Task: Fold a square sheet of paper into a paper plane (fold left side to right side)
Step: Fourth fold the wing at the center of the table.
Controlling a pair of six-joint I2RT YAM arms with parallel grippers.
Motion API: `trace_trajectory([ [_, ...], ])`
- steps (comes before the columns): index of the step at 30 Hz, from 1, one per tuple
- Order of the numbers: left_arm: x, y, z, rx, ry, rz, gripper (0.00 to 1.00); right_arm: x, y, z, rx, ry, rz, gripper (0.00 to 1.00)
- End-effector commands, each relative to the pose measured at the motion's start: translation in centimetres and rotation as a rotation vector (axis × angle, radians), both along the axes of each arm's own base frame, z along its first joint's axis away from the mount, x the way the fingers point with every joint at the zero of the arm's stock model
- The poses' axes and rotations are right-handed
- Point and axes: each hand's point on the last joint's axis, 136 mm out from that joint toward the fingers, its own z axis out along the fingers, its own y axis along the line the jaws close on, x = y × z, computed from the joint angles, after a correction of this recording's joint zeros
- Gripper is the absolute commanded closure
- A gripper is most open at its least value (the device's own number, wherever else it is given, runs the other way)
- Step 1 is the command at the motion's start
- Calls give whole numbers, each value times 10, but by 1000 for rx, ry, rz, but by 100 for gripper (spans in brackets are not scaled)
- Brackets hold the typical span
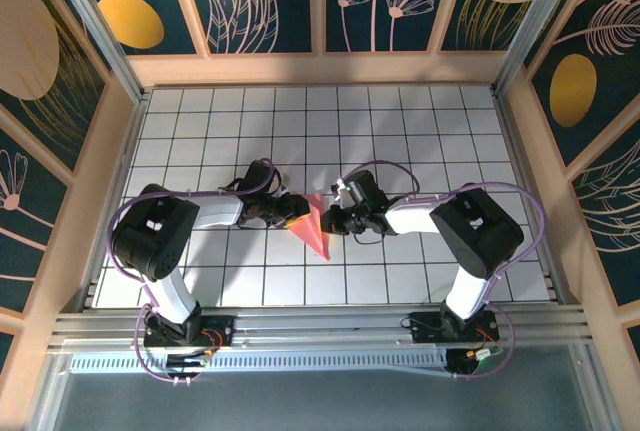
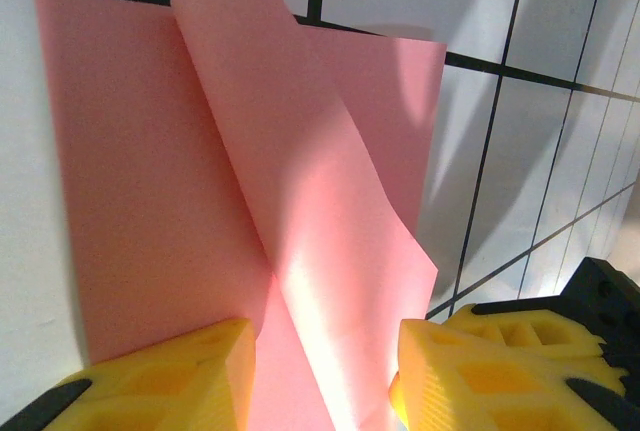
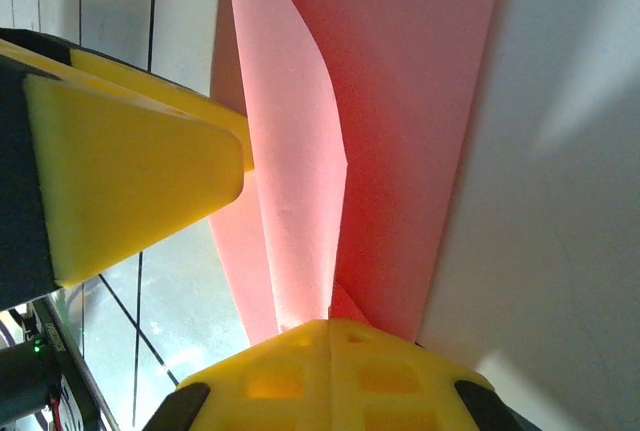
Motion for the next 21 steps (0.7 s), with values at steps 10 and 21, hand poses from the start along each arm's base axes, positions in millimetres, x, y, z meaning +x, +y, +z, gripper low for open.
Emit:
trace_trajectory([
  [10,-14,16,-24,96,55,12,58,8,-6,8,-33,-40,-24,100],
  [21,-14,16,-25,96,58,12,57,10,-10,8,-54,-49,-34,100],
])
